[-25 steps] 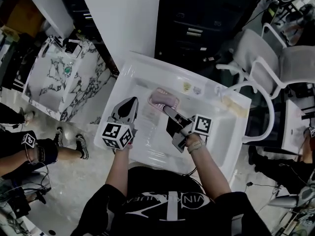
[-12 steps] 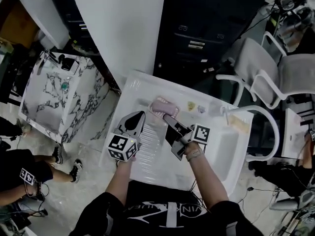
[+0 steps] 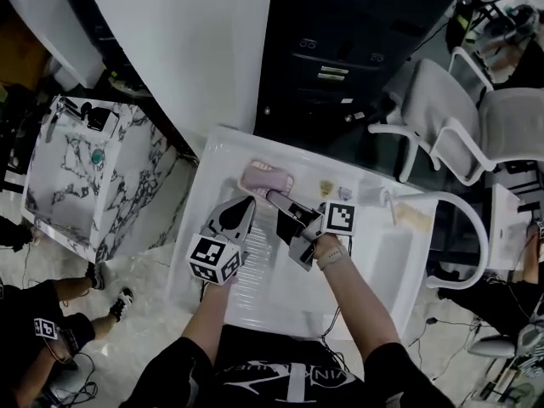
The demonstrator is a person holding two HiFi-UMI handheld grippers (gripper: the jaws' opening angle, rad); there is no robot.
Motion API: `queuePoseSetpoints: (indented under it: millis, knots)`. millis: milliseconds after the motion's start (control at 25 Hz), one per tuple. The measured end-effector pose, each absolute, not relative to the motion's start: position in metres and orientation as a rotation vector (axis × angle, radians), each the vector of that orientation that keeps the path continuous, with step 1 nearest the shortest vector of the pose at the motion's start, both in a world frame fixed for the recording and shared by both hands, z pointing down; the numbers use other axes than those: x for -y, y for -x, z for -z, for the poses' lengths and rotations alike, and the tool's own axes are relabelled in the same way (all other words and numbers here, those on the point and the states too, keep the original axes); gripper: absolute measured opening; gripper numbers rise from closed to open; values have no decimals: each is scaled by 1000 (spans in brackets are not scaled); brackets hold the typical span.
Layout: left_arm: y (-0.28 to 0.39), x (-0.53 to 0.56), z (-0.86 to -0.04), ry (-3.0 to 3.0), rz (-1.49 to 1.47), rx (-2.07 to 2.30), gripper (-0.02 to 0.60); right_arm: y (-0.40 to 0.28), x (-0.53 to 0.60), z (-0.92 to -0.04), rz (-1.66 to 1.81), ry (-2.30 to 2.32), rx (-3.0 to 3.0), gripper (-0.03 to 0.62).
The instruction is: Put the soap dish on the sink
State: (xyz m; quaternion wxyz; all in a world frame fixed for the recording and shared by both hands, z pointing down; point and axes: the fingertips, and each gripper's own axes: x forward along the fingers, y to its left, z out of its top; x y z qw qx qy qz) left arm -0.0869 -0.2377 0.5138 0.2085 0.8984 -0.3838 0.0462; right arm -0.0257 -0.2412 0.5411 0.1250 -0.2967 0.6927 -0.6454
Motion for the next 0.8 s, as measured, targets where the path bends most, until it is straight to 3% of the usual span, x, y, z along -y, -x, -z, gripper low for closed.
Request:
queuePoseSetpoints:
  millis: [800]
  knots:
    - [79,255,-540,-2469,-238,1065,15,34,264,-567,1967,673,-1832,92]
